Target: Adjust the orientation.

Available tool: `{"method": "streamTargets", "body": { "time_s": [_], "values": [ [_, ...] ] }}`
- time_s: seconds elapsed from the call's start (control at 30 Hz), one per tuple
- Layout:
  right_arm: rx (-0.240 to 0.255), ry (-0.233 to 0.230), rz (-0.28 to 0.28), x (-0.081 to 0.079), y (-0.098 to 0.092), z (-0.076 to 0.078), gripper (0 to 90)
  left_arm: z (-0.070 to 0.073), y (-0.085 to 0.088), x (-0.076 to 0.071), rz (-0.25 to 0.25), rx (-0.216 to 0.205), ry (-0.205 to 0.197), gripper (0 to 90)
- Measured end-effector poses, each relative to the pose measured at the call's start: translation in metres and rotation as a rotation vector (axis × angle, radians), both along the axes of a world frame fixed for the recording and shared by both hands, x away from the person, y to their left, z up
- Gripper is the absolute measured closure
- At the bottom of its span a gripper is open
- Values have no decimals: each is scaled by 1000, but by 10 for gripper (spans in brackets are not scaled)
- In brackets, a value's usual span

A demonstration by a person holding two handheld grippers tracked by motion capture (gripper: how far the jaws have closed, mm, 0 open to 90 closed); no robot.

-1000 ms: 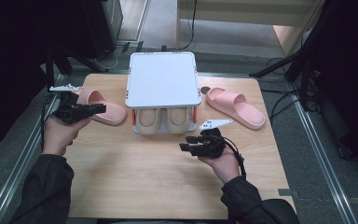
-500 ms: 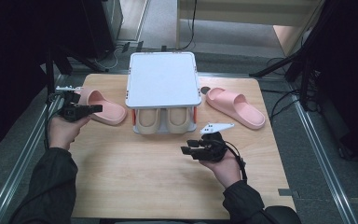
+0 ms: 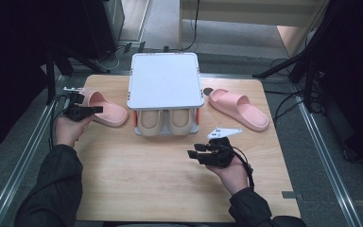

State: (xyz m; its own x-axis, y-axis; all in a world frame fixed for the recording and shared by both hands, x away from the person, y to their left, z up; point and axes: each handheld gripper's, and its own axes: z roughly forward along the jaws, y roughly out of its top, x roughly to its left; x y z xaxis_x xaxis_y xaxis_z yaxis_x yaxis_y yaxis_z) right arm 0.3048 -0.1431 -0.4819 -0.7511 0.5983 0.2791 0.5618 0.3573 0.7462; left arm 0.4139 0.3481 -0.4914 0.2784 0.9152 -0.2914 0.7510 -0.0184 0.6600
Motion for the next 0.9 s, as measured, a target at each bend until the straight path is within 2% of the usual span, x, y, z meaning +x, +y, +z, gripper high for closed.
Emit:
{"method": "streamTargets", "body": {
  "time_s": [0.07,0.2,0.27,0.37,0.47,0.6,0.77,0.9],
  "values": [
    [2,-2,-3,-1,-2,0,579,-5,5,3,14,-20,17,892],
    [3,-8,-15,-3,-6,0,579,-11,10,6,46,-34,17,891],
    [2,-7,-22,-3,-7,0,579,-15,11,8,49,-35,23,889],
    [-1,-8,-22,-4,-8,0,576,-21,12,10,46,-31,63,891],
    [-4,-13,-15,-4,-7,0,575,-22,13,9,56,-53,61,894],
    [-6,-17,-15,-4,-6,0,574,-21,12,8,48,-11,52,895],
    [-6,-25,-15,-4,-8,2,574,-22,14,6,54,-25,50,894],
    [9,-20,-16,-2,-8,2,574,-21,13,5,39,1,45,894]
  ]
}}
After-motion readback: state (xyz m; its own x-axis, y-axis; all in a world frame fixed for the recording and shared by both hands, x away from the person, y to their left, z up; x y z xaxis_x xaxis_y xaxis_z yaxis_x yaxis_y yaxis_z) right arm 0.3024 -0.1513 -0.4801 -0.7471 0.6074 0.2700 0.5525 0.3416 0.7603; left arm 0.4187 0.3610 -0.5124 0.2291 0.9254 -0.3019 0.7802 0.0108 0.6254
